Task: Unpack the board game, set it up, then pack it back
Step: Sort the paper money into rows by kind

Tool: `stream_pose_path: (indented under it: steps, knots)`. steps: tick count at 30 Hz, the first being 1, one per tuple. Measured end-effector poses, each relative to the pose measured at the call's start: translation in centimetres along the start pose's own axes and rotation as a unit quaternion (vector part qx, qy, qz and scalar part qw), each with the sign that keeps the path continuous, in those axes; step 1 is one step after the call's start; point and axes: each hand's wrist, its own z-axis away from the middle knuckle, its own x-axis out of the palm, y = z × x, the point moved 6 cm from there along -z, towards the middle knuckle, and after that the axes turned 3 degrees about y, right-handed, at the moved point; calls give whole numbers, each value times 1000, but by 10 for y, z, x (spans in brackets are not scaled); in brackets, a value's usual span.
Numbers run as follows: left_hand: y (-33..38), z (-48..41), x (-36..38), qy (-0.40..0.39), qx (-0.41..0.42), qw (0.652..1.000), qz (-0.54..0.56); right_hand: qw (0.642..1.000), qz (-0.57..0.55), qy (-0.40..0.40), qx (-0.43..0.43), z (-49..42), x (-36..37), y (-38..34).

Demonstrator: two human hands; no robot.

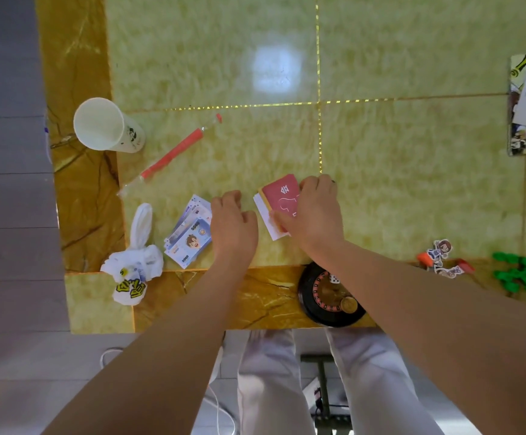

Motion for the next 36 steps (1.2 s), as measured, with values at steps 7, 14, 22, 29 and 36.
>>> stream_pose_path:
  steps: [7,14,22,29,36]
  knots:
    - [-15,-2,-7,9,80,995,-57,992,86,35,-81,-1,12,-27]
    - [-19,-4,-15,4,117,990,-81,997,73,17,-27,6,15,-32]
    - [-19,-6,-14,-7,106,992,-71,999,2,-16,31,6,23,-35]
    - [-21,-7,-14,-8,115,992,-51,999,8,-13,45,10,23,-39]
    - [-26,-9,-15,-8,126,991,-46,998,-41,-27,34,10,24,-35]
